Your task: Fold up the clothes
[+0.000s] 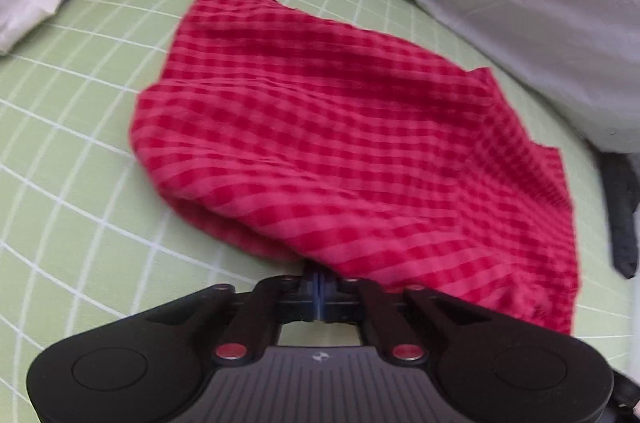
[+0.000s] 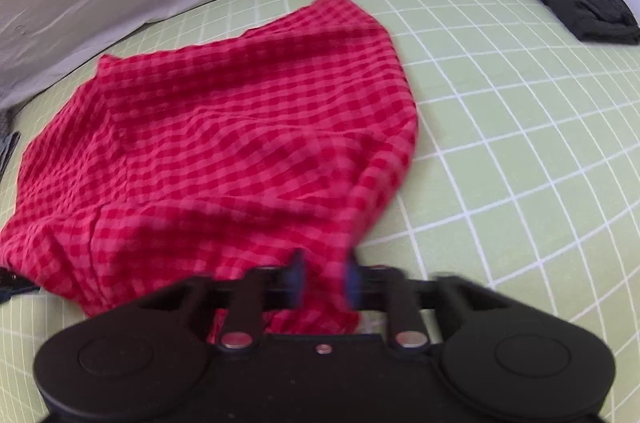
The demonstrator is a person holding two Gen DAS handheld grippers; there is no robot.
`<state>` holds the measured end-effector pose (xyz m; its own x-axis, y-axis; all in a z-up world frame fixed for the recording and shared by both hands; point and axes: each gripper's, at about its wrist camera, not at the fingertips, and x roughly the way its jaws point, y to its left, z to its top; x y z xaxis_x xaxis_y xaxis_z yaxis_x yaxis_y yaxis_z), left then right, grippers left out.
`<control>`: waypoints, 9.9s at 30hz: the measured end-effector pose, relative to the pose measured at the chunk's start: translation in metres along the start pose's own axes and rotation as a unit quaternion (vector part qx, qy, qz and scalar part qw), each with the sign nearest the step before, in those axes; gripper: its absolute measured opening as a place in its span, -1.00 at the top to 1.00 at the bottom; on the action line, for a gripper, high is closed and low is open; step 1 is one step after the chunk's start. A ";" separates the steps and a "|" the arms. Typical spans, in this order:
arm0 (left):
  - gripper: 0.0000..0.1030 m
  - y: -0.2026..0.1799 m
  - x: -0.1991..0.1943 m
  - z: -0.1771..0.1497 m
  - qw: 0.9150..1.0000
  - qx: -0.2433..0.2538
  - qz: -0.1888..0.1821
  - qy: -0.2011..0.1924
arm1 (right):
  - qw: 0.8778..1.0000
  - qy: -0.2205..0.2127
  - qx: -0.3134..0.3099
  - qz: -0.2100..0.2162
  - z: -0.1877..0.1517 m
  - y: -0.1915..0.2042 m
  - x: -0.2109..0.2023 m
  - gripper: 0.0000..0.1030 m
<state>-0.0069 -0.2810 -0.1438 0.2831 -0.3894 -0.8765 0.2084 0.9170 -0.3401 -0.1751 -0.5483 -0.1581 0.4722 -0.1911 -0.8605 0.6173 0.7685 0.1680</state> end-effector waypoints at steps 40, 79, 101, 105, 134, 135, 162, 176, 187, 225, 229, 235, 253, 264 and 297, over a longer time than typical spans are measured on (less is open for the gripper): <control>0.85 -0.012 -0.044 -0.045 0.997 0.075 0.035 0.011 | 1.000 -0.010 0.017 0.006 -0.045 -0.013 -0.040 0.84; -0.41 0.007 0.043 0.115 0.986 0.027 0.163 0.039 | 0.996 -0.036 -0.033 -0.069 0.156 -0.038 0.082 0.79; -0.76 0.028 0.053 0.118 0.982 0.002 0.187 0.032 | 0.988 -0.055 -0.085 0.118 0.169 0.135 0.091 0.08; -0.90 0.031 0.055 0.119 0.981 -0.008 0.192 0.031 | 0.986 -0.009 -0.104 0.127 0.158 0.153 0.110 0.16; -0.37 0.049 0.034 0.119 0.984 -0.026 0.174 -0.010 | 0.993 -0.053 -0.101 -0.017 0.108 0.091 0.055 -0.58; -0.37 0.049 0.035 0.124 0.985 -0.023 0.172 -0.013 | 0.994 -0.051 -0.093 -0.031 0.106 0.085 0.055 -0.58; 0.11 0.061 -0.005 0.149 0.980 0.002 0.179 -0.083 | 0.987 -0.084 0.015 -0.137 0.135 -0.021 0.036 -0.47; -0.25 0.058 -0.010 0.050 0.989 0.002 0.149 0.018 | 0.996 -0.068 0.003 -0.054 0.038 0.019 -0.026 -1.00; 0.96 0.062 -0.017 0.039 0.995 0.030 0.094 0.021 | 0.994 -0.042 0.044 -0.092 -0.015 0.010 -0.048 -1.00; -0.59 -0.071 -0.099 -0.092 0.991 0.060 0.105 -0.053 | 0.997 -0.071 -0.032 0.031 -0.008 -0.044 -0.087 -1.00; -0.73 -0.032 -0.110 -0.083 0.991 0.060 0.107 -0.052 | 0.996 -0.062 -0.040 0.054 -0.024 0.007 -0.085 -0.99; -0.73 0.011 -0.116 -0.063 0.989 0.100 0.100 -0.044 | 0.995 -0.039 -0.044 0.080 -0.062 0.075 -0.076 -0.61; -0.73 0.035 -0.112 -0.029 0.984 0.153 0.078 -0.043 | 0.989 -0.109 0.024 0.098 -0.061 0.097 -0.100 0.98; -0.73 -0.030 -0.089 -0.050 0.984 0.153 0.083 -0.028 | 0.999 -0.027 -0.002 -0.039 -0.034 0.008 -0.083 0.87; -0.75 -0.106 0.010 0.027 0.979 0.177 0.096 0.011 | 0.976 -0.077 -0.187 0.084 0.071 0.042 0.012 0.81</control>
<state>-0.0004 -0.3843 -0.1074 0.3299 -0.2069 -0.9211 0.4656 0.8844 -0.0320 -0.0986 -0.5613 -0.1274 0.6541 -0.1113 -0.7482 0.2643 0.9604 0.0883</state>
